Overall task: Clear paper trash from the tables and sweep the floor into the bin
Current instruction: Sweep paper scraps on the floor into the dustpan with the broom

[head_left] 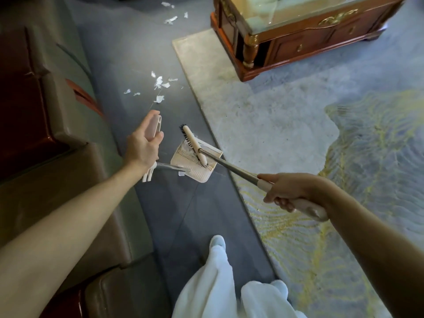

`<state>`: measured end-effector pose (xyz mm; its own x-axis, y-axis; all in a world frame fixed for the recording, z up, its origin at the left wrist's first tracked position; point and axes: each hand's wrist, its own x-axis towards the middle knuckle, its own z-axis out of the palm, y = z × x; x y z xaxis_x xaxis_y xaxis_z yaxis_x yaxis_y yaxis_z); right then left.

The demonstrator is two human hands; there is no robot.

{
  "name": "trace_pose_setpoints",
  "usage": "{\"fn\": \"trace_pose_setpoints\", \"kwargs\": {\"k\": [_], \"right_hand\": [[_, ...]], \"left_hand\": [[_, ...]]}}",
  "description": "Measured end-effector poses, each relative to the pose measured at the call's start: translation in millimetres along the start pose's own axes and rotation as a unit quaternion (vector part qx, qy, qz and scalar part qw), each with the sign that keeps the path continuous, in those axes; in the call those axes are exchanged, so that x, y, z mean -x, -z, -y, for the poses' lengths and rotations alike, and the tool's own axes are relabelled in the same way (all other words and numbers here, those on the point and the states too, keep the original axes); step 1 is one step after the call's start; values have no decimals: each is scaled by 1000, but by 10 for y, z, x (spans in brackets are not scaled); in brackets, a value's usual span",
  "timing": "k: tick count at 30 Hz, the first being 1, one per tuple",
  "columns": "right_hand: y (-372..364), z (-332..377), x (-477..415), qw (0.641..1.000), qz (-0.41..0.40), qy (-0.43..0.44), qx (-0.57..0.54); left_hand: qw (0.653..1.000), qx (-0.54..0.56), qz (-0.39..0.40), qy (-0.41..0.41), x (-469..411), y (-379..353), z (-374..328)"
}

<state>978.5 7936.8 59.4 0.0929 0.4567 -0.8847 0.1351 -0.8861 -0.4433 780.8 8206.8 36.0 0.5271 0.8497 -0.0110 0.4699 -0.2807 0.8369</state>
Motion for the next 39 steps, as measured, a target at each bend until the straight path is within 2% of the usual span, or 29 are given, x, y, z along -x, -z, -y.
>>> {"fn": "trace_pose_setpoints", "kwargs": {"k": [8,14,19,24,31,36,39], "right_hand": [[122,-1357,978,985,-90,17,-145],[33,-2729,1942,965,-154,30,-211],[-91,-3865,2803,936,-209,11,-284],[-270,-5014,3567,871,-270,-13,-409],[-296,-6684,4517,761,-356,-49,-540],[-39,-7876,5216,688,-402,-74,-600],[133,-8546,5643,647,-425,-78,-629]], "left_hand": [[987,13,65,-147,597,-840,-1229],[966,29,117,-229,1518,-1795,-2168],[935,62,183,-298,2392,-2785,-3029],[890,95,286,-343,3213,-3954,-3850],[815,160,415,-372,4556,-5721,-5056],[758,195,463,-416,5543,-7027,-6039],[740,208,484,-418,6183,-7710,-6617]]}}
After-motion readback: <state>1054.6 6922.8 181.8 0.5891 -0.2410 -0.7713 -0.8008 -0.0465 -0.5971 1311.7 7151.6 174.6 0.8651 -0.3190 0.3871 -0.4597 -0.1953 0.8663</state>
